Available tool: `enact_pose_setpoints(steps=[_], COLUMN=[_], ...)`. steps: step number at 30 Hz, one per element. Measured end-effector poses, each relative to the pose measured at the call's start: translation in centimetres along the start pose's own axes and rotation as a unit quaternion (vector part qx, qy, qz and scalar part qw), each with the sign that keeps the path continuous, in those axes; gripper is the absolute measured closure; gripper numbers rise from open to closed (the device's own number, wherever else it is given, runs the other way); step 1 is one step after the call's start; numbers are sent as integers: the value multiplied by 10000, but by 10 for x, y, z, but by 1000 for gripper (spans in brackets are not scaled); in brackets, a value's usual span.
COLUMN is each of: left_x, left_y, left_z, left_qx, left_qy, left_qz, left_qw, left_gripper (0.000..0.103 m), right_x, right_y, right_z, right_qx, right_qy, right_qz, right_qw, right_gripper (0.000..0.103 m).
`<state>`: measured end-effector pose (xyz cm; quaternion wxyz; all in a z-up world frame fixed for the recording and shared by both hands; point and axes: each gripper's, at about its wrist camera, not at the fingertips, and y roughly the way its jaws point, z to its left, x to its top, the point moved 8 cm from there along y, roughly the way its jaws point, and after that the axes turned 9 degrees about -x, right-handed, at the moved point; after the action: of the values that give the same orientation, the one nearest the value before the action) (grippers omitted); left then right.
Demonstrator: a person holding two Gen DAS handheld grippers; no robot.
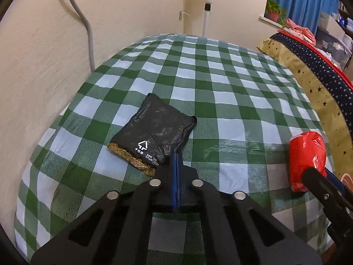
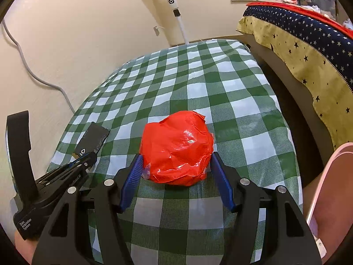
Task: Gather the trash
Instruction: 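Grasp the black pouch with the left tool while the right tool holds the red bag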
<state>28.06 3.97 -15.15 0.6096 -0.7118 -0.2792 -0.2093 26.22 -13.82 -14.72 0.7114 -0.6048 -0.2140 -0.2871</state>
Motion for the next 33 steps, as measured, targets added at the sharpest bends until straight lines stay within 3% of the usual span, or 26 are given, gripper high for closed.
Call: enact_pose_setpoints(steps=[8,22,27,33], left_x=[9,6,-8,-13], left_y=[-26,-108,-102,-90], left_z=[-5,-29,-16,-1], left_qx=[-125,-730,-786,-573], left_qy=[-81,-45,-293,-318], left_qz=[-300,-916,-752,-723], left_qw=[9994,9931,9936,9952], left_gripper=[103,103,102,102], right_x=[5,0,-21,-17], right_y=[-29,-116,-118,-119], right_z=[4,-10,-31,-35], right_qx=[-21,-179,-347,-283], right_qy=[-133,-356,-166,-184], right_qz=[-194,-670,-493,-592], right_qw=[9997,9970,9980,9977], right_gripper=[41,41,40,40])
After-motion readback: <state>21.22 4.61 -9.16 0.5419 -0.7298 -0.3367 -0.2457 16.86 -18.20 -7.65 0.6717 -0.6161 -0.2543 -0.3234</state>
